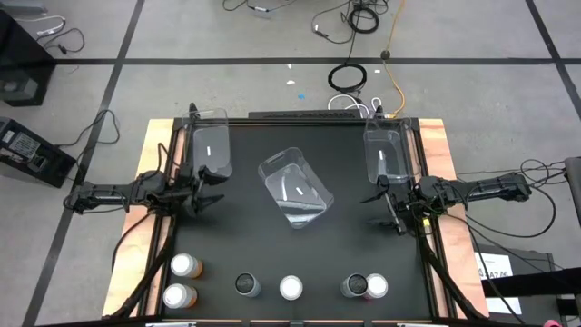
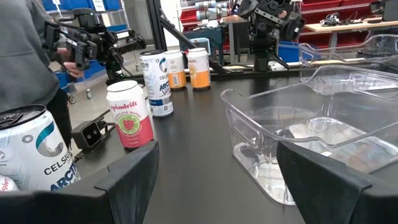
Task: Sort soda cans
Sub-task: Move the left transparent bin to the center of the table
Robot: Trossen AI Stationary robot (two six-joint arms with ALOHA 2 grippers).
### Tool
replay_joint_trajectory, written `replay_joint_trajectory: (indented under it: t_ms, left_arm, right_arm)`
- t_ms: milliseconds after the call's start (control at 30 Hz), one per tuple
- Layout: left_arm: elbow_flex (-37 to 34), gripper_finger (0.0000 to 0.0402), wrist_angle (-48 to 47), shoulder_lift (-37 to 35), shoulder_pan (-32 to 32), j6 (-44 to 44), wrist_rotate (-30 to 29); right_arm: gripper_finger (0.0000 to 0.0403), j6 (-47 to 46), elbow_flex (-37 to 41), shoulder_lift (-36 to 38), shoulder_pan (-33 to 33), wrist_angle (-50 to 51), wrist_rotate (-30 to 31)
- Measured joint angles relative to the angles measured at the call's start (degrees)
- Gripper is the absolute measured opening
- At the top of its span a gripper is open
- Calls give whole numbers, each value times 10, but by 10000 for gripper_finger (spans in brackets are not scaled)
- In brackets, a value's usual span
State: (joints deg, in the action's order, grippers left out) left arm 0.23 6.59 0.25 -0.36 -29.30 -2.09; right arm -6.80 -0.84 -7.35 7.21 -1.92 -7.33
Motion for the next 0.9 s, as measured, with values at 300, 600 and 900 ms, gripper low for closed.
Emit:
replay_joint_trajectory:
  t_ms: [300, 600, 900]
  left_arm:
    - [0, 386, 2, 0, 0, -19, -36]
    - [0, 386, 2, 0, 0, -95, -60]
    - [0, 386, 8, 0, 0, -103, -59]
  right_arm:
    - [318, 0, 0, 0, 0, 0, 0]
    - [318, 0, 0, 0, 0, 0, 0]
    - [318, 0, 0, 0, 0, 0, 0]
